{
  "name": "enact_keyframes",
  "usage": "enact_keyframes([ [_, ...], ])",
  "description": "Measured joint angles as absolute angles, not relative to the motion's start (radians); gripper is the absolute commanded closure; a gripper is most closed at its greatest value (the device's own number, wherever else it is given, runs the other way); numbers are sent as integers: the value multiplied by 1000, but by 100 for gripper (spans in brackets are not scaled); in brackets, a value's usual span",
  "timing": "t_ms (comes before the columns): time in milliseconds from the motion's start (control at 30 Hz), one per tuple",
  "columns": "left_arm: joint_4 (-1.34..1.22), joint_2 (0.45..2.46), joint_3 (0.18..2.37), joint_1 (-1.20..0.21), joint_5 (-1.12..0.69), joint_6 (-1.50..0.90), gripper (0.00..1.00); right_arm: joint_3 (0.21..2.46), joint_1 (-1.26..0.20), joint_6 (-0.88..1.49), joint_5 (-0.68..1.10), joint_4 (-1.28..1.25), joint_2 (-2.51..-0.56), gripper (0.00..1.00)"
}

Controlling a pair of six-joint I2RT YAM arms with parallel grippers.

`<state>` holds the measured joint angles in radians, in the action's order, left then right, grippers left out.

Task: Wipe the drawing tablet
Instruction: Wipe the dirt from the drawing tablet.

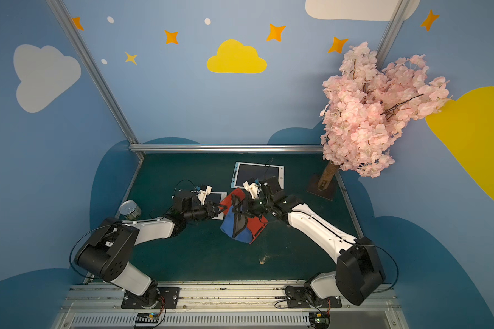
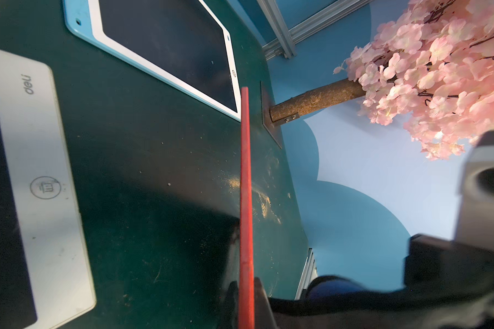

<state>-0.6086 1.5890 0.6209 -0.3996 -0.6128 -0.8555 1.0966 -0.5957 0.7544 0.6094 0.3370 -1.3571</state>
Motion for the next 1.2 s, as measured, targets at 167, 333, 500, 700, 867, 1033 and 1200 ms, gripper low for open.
enact_keyframes([
  [167, -574, 1570, 621, -399, -605, -842, 97, 1106, -514, 693, 467, 421, -1295, 100],
  [333, -562, 1563, 621, -400, -601, -834, 97, 999, -508, 691, 444, 399, -1351, 100],
  [500, -561, 1563, 621, -400, -599, -834, 97, 962, -542, 722, 495, 312, -1540, 100],
  [700, -538, 1563, 621, -394, -581, -822, 97, 989, -664, 780, 569, 199, -1669, 100],
  [867, -535, 1561, 621, -392, -579, -816, 97, 1019, -670, 773, 593, 176, -1679, 100],
  [1033, -529, 1557, 621, -393, -576, -812, 97, 912, -574, 741, 595, 155, -1653, 100],
  [1200, -524, 1557, 621, -393, -575, -810, 97, 765, -482, 697, 592, 173, -1602, 100],
])
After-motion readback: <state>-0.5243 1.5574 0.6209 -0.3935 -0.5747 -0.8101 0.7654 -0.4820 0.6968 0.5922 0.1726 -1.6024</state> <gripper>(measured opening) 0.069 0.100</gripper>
